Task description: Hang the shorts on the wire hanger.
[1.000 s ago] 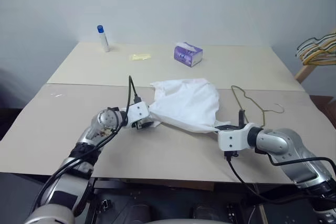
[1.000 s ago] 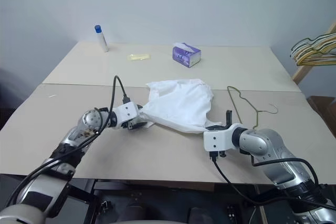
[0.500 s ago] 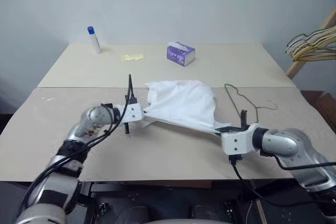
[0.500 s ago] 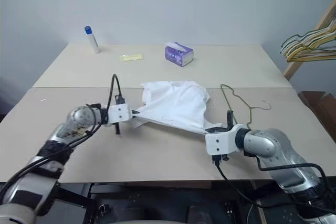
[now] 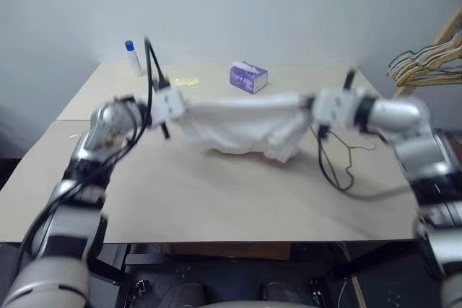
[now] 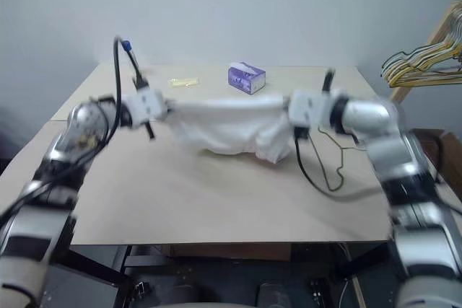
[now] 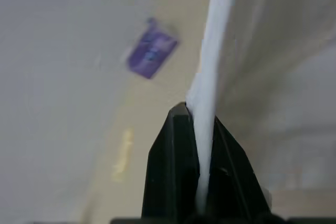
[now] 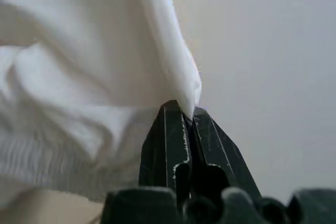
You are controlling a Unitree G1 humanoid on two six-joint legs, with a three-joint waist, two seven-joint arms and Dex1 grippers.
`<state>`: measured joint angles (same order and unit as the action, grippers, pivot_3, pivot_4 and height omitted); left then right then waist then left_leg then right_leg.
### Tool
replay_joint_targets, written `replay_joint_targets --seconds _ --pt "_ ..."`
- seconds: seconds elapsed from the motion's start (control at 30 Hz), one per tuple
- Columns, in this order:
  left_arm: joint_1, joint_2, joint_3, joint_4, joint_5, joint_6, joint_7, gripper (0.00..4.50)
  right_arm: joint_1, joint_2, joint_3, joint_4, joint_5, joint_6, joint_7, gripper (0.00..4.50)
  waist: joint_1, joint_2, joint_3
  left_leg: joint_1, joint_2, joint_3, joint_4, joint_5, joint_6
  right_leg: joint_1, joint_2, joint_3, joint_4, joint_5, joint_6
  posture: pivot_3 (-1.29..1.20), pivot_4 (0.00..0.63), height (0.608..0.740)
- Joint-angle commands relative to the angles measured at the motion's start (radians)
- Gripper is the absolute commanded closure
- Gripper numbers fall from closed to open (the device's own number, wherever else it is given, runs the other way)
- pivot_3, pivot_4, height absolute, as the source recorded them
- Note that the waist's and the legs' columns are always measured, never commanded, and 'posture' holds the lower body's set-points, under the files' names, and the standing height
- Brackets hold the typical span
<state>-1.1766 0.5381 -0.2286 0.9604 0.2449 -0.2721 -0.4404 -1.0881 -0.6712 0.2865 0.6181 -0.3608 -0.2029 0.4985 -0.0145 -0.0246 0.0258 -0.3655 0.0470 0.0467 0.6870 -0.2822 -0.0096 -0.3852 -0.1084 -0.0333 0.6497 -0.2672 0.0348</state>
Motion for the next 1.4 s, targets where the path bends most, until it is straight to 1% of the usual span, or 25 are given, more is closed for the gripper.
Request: replay_joint_targets --seconds 0.03,0.1,0.13,0.17,0.2,0.23,0.33,0.4,0.47,0.5,0.53,0.57,0.63,0.7,0.8,0.83,0.9,0.93,0.97,1.03,1.13,1.27,1.33,1.4 --pt "-0.255 -0.006 0.063 0.214 0.074 0.016 0.526 4.47 -0.273 0.026 0.001 0.346 -0.195 0.010 -0.599 4.50 0.002 -0.001 -0.001 -0.013 -0.001 -0.001 -0.002 0.008 -0.011 -0.013 0.000 0.000 0.002 0.002 0.000 0.04 0.000 0.740" --pt "-0.338 -0.007 0.063 0.258 0.101 -0.065 0.703 4.47 -0.358 0.046 -0.008 0.443 -0.207 -0.057 -0.851 4.50 0.003 -0.001 -0.001 -0.027 -0.003 0.001 -0.008 0.011 -0.016 -0.035 -0.002 0.006 0.009 0.002 0.000 0.04 0.000 0.740" --pt "-0.362 -0.008 0.066 0.270 0.105 -0.100 0.759 4.47 -0.380 0.046 -0.008 0.473 -0.215 -0.097 -0.940 4.50 0.003 -0.001 -0.001 -0.030 -0.005 0.001 -0.011 0.011 -0.016 -0.041 -0.003 0.009 0.011 0.002 0.000 0.04 0.000 0.740" --pt "-0.374 -0.007 0.066 0.278 0.108 -0.135 0.787 4.47 -0.390 0.041 -0.004 0.493 -0.224 -0.130 -1.007 4.50 0.003 -0.001 -0.001 -0.030 -0.006 0.001 -0.013 0.011 -0.016 -0.043 -0.004 0.008 0.012 0.002 0.000 0.04 0.000 0.740" --pt "-0.370 -0.008 0.061 0.275 0.113 -0.185 0.792 4.47 -0.381 0.033 -0.002 0.505 -0.226 -0.169 -1.042 4.50 0.003 -0.001 -0.002 -0.028 -0.007 0.001 -0.019 0.010 -0.014 -0.043 -0.004 0.008 0.012 0.002 0.000 0.04 0.000 0.740" --pt "-0.352 -0.010 0.054 0.272 0.112 -0.228 0.762 4.47 -0.360 0.023 0.009 0.515 -0.231 -0.208 -1.046 4.50 0.003 -0.001 -0.002 -0.025 -0.009 0.001 -0.025 0.010 -0.014 -0.042 -0.005 0.008 0.010 0.002 0.000 0.04 0.000 0.740" --pt "-0.286 -0.018 0.052 0.259 0.095 -0.308 0.657 4.47 -0.295 -0.004 0.052 0.538 -0.255 -0.308 -0.985 4.50 0.006 -0.001 -0.002 -0.025 -0.012 0.001 -0.028 0.009 -0.012 -0.034 -0.007 0.007 -0.006 0.001 0.001 0.04 0.000 0.740" --pt "-0.194 -0.017 0.050 0.220 0.074 -0.369 0.549 4.47 -0.215 -0.035 0.080 0.532 -0.261 -0.415 -0.916 4.50 0.002 -0.001 -0.002 -0.027 -0.013 0.003 -0.026 0.008 -0.011 -0.033 -0.008 0.007 -0.011 0.001 0.004 0.03 0.000 0.740" --pt "-0.084 -0.008 0.048 0.154 0.041 -0.438 0.414 4.47 -0.131 -0.068 0.099 0.512 -0.262 -0.515 -0.854 4.50 -0.002 0.000 -0.002 -0.028 -0.013 0.004 -0.024 0.010 -0.011 -0.030 -0.008 0.007 -0.017 0.002 0.010 0.04 0.000 0.740" --pt "-0.015 0.005 0.048 0.096 0.009 -0.466 0.322 4.47 -0.085 -0.091 0.116 0.493 -0.267 -0.578 -0.811 4.50 -0.005 0.000 -0.002 -0.027 -0.013 0.004 -0.022 0.011 -0.011 -0.028 -0.008 0.007 -0.017 0.002 0.011 0.04 0.000 0.740" --pt "0.066 0.024 0.045 0.020 -0.041 -0.472 0.197 4.47 -0.035 -0.112 0.126 0.472 -0.263 -0.630 -0.761 4.50 -0.013 0.000 -0.002 -0.026 -0.013 0.004 -0.022 0.012 -0.010 -0.027 -0.008 0.007 -0.017 0.003 0.011 0.04 0.000 0.740" --pt "0.157 0.051 0.039 -0.078 -0.095 -0.459 0.073 4.47 0.019 -0.130 0.131 0.454 -0.236 -0.688 -0.676 4.50 -0.023 0.000 -0.002 -0.024 -0.013 0.004 -0.022 0.013 -0.010 -0.025 -0.008 0.008 -0.017 0.004 0.011 0.04 0.000 0.740" --pt "0.314 0.106 0.035 -0.267 -0.189 -0.388 -0.118 4.47 0.104 -0.167 0.145 0.406 -0.230 -0.764 -0.590 4.50 -0.043 0.000 -0.002 -0.021 -0.012 0.004 -0.022 0.013 -0.011 -0.022 -0.008 0.008 -0.016 0.004 0.011 0.04 0.000 0.740" --pt "0.471 0.178 0.032 -0.473 -0.266 -0.265 -0.272 4.47 0.191 -0.194 0.155 0.352 -0.221 -0.811 -0.513 4.50 -0.065 0.000 -0.002 -0.017 -0.011 0.004 -0.022 0.013 -0.010 -0.019 -0.008 0.010 -0.016 0.004 0.011 0.04 0.000 0.740" --pt "0.676 0.302 0.026 -0.717 -0.312 -0.138 -0.439 4.47 0.317 -0.225 0.168 0.268 -0.240 -0.846 -0.440 4.50 -0.085 0.000 -0.002 -0.014 -0.010 0.006 -0.018 0.013 -0.010 -0.018 -0.007 0.015 -0.012 0.005 0.010 0.05 0.000 0.740" --pt "0.733 0.335 0.030 -0.781 -0.317 -0.108 -0.468 4.47 0.354 -0.232 0.165 0.240 -0.245 -0.847 -0.423 4.50 -0.085 0.000 -0.002 -0.010 -0.009 0.008 -0.018 0.012 -0.009 -0.017 -0.006 0.019 -0.009 0.005 0.011 0.05 0.000 0.740" --pt "0.826 0.383 0.048 -0.903 -0.336 -0.013 -0.501 4.47 0.411 -0.245 0.153 0.189 -0.241 -0.839 -0.392 4.50 -0.083 0.000 -0.002 -0.001 -0.009 0.009 -0.018 0.010 -0.005 -0.010 -0.005 0.022 -0.010 0.005 0.010 0.05 0.000 0.740" --pt "0.873 0.412 0.058 -0.963 -0.354 0.028 -0.524 4.47 0.435 -0.253 0.145 0.163 -0.247 -0.829 -0.388 4.50 -0.079 0.000 -0.001 0.003 -0.009 0.009 -0.017 0.006 0.002 -0.005 -0.005 0.022 -0.009 0.005 0.010 0.04 0.000 0.740" --pt "0.916 0.439 0.069 -1.012 -0.368 0.053 -0.546 4.47 0.459 -0.260 0.136 0.136 -0.252 -0.820 -0.383 4.50 -0.075 0.000 -0.001 0.009 -0.009 0.010 -0.017 0.003 0.006 0.000 -0.006 0.023 -0.008 0.005 0.010 0.04 0.000 0.740" --pt "1.005 0.497 0.095 -1.106 -0.392 0.102 -0.584 4.47 0.517 -0.279 0.114 0.074 -0.238 -0.803 -0.364 4.50 -0.066 0.000 -0.001 0.013 -0.008 0.011 -0.016 0.003 0.008 0.002 -0.005 0.025 -0.007 0.007 0.007 0.04 0.000 0.740" --pt "1.113 0.546 0.142 -1.221 -0.442 0.163 -0.611 4.47 0.601 -0.311 0.092 -0.017 -0.204 -0.784 -0.324 4.50 -0.049 0.000 -0.001 0.015 -0.004 0.012 -0.011 0.004 0.008 0.003 -0.001 0.026 -0.004 0.008 0.005 0.04 0.000 0.740" --pt "1.304 0.631 0.218 -1.384 -0.517 0.210 -0.697 4.47 0.779 -0.371 0.049 -0.190 -0.138 -0.753 -0.267 4.50 -0.027 0.001 -0.001 0.013 -0.002 0.014 -0.010 0.003 0.009 0.000 0.001 0.028 -0.003 0.008 0.004 0.03 0.009 0.740" --pt "1.381 0.639 0.237 -1.427 -0.531 0.218 -0.707 4.47 0.864 -0.394 0.029 -0.266 -0.097 -0.732 -0.232 4.50 -0.018 0.001 -0.001 0.013 -0.001 0.015 -0.010 0.002 0.011 0.000 0.001 0.028 -0.003 0.007 0.004 0.03 0.016 0.740" --pt "1.407 0.621 0.223 -1.429 -0.493 0.219 -0.679 4.47 0.934 -0.415 0.012 -0.337 -0.051 -0.706 -0.191 4.50 -0.011 0.001 -0.001 0.013 -0.001 0.016 -0.010 0.002 0.011 -0.001 0.001 0.029 -0.004 0.007 0.003 0.03 0.020 0.740"
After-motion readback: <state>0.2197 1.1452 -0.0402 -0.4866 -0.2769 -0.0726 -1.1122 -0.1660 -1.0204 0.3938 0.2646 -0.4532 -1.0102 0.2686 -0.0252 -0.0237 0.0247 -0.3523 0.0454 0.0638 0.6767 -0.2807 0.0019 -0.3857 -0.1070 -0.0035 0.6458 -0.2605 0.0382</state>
